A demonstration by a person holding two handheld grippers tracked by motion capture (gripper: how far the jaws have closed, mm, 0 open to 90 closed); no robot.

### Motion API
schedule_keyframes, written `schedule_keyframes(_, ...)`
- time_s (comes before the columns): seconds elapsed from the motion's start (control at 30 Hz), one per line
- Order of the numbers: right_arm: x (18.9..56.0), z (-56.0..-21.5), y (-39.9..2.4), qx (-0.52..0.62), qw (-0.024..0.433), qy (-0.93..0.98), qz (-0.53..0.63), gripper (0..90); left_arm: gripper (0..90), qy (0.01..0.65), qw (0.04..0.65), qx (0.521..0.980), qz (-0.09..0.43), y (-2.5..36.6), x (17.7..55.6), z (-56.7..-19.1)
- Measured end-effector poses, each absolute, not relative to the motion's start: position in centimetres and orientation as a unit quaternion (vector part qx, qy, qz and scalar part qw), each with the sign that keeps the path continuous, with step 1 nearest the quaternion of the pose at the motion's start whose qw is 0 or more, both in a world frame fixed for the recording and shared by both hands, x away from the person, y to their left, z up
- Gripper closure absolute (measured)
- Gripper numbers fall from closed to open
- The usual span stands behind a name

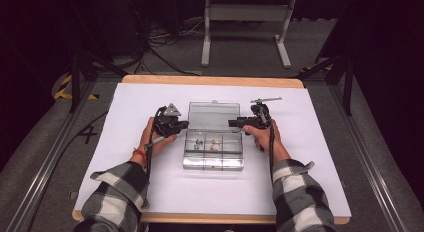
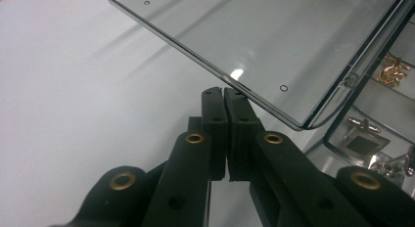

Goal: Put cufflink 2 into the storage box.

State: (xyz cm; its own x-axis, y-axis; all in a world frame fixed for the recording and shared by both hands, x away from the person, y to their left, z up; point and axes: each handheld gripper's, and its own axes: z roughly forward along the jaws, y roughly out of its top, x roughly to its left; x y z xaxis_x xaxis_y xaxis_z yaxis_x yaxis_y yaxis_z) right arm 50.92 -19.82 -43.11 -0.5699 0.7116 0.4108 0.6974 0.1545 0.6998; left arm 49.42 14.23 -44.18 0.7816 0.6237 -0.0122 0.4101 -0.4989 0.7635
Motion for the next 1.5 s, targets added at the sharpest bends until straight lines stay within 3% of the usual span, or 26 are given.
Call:
schedule_keyframes(0.13,50.4,-42.5,-20.0,0.458,0.032,0.758,0.463,50.7,84.0,0.307,0.400,0.851,0.149,14.4,49.4,-43.8)
schedule_keyframes(0.57,49.6,-41.6,-20.7,0.433,0.064,0.755,0.489,64.5,71.8,0.330,0.417,0.831,0.164,14.8,49.6,-42.7)
schedule_keyframes(0.8,48.9,-40.9,-21.0,0.410,0.082,0.760,0.498,70.8,71.1,0.326,0.417,0.832,0.167,14.5,49.5,-42.4)
schedule_keyframes(0.97,48.3,-40.7,-21.4,0.396,0.087,0.752,0.520,77.1,59.8,0.322,0.415,0.833,0.173,15.1,49.3,-41.7)
schedule_keyframes(1.17,47.7,-40.5,-21.5,0.384,0.097,0.753,0.525,79.6,46.7,0.333,0.427,0.823,0.171,15.9,48.9,-41.1)
schedule_keyframes(1.4,47.3,-40.3,-21.5,0.375,0.107,0.757,0.525,81.1,43.0,0.296,0.488,0.811,0.127,17.1,47.8,-40.0)
schedule_keyframes(1.5,47.2,-40.2,-21.5,0.370,0.114,0.760,0.521,81.1,44.0,0.283,0.487,0.818,0.119,16.5,47.5,-40.0)
